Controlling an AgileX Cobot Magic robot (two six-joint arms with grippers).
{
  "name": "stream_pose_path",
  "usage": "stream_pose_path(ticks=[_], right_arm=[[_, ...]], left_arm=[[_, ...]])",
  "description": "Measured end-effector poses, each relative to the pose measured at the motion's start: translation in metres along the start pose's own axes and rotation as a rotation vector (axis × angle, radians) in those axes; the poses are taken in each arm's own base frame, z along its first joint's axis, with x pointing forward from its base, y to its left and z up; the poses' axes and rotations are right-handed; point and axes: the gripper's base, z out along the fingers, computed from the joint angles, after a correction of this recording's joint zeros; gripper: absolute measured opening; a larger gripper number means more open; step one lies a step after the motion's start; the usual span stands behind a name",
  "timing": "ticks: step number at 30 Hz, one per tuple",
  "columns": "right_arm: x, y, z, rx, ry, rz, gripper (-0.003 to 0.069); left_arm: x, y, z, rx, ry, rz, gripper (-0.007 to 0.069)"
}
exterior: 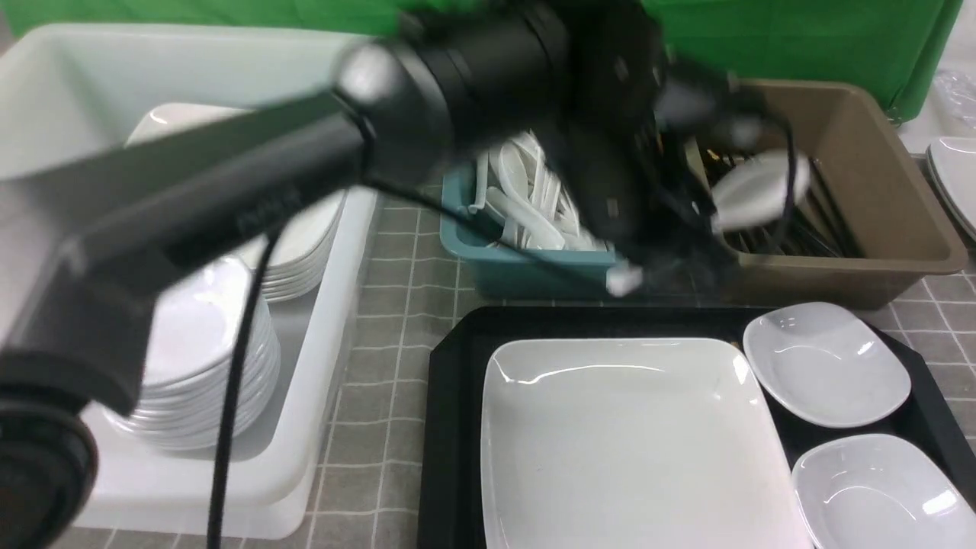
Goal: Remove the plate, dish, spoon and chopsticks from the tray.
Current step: Use the left arm to put the soup spoon into the small storage box in the middle, then use the right arm to grab a small plate from the dinner plate
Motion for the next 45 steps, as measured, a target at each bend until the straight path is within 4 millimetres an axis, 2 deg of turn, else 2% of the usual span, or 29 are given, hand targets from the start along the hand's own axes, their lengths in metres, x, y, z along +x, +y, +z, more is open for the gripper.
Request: stream_pose_path(ticks=[1, 2, 4, 6, 7, 8, 11, 12, 13, 14, 16, 21, 23, 25, 26, 27, 30, 31, 32, 34, 39, 42, 45], right_arm=[[0.0, 0.0, 0.0, 0.0, 0.0, 0.0, 0.0024], [0.0, 0.0, 0.0, 0.0, 0.0, 0.0, 0.0024], [0.0, 0.0, 0.0, 0.0, 0.0, -0.002, 0.0024], [0.0, 0.0, 0.0, 0.0, 0.0, -0.005, 0.0024], [0.0, 0.0, 0.0, 0.0, 0.0, -0.006, 0.0024], [0.0, 0.0, 0.0, 0.001, 0.0, -0.006, 0.0024], [-0.002, -0.004, 0.0, 0.043, -0.017, -0.008, 0.0024], [-0.002, -0.004, 0.0, 0.049, -0.02, -0.005, 0.0024], [-0.003, -0.007, 0.0, 0.081, -0.033, 0.0, 0.0025], [-0.005, -0.012, -0.001, 0.137, -0.058, 0.004, 0.0027], [-0.006, -0.013, -0.001, 0.149, -0.062, 0.005, 0.0029], [-0.009, -0.001, 0.011, 0.082, 0.031, -0.054, 0.004], [-0.013, 0.006, 0.02, 0.061, 0.09, -0.087, 0.0078], [-0.019, 0.012, 0.032, 0.061, 0.154, -0.147, 0.0172], [-0.021, 0.015, 0.039, 0.066, 0.189, -0.176, 0.0242], [-0.023, 0.016, 0.044, 0.07, 0.211, -0.194, 0.0267], [-0.024, 0.025, 0.077, 0.101, 0.359, -0.265, 0.0461], [-0.023, 0.026, 0.083, 0.108, 0.386, -0.274, 0.0486], [-0.022, 0.027, 0.092, 0.118, 0.413, -0.288, 0.0511], [-0.015, 0.03, 0.117, 0.137, 0.477, -0.324, 0.0545], [-0.003, 0.031, 0.157, 0.186, 0.508, -0.341, 0.0556], [-0.001, 0.03, 0.173, 0.232, 0.494, -0.344, 0.0556], [-0.003, 0.031, 0.181, 0.247, 0.477, -0.35, 0.0556]], left_arm=[[-0.007, 0.011, -0.002, -0.02, -0.05, -0.016, 0.0085], [-0.007, 0.013, -0.002, -0.024, -0.057, -0.02, 0.0085], [-0.014, 0.043, 0.002, -0.073, -0.124, -0.06, 0.0085], [-0.01, 0.06, 0.014, -0.101, -0.121, -0.081, 0.0084], [-0.005, 0.069, 0.027, -0.111, -0.102, -0.094, 0.0083], [-0.005, 0.07, 0.027, -0.113, -0.104, -0.095, 0.0083], [0.006, 0.086, 0.05, -0.129, -0.07, -0.148, 0.0097], [0.007, 0.087, 0.052, -0.129, -0.068, -0.152, 0.0099], [0.009, 0.091, 0.056, -0.132, -0.062, -0.173, 0.0114], [0.012, 0.096, 0.06, -0.137, -0.052, -0.198, 0.0175], [0.014, 0.098, 0.062, -0.141, -0.046, -0.204, 0.0229], [0.017, 0.097, 0.058, -0.121, -0.004, -0.228, 0.0384], [0.017, 0.094, 0.046, -0.107, 0.026, -0.252, 0.0393], [0.016, 0.09, 0.023, -0.096, 0.066, -0.264, 0.0353], [0.014, 0.088, 0.007, -0.099, 0.075, -0.263, 0.0303], [0.014, 0.087, 0.001, -0.101, 0.088, -0.263, 0.0272], [0.01, 0.081, -0.053, -0.126, 0.084, -0.246, 0.0081], [0.009, 0.081, -0.06, -0.129, 0.079, -0.244, 0.0066], [0.008, 0.079, -0.076, -0.137, 0.066, -0.239, 0.0039], [0.006, 0.074, -0.11, -0.148, 0.018, -0.232, 0.0012], [0.014, 0.062, -0.17, -0.16, -0.07, -0.225, 0.0002], [0.027, 0.054, -0.196, -0.165, -0.105, -0.225, 0.0002], [0.037, 0.05, -0.208, -0.166, -0.121, -0.23, 0.0002]])
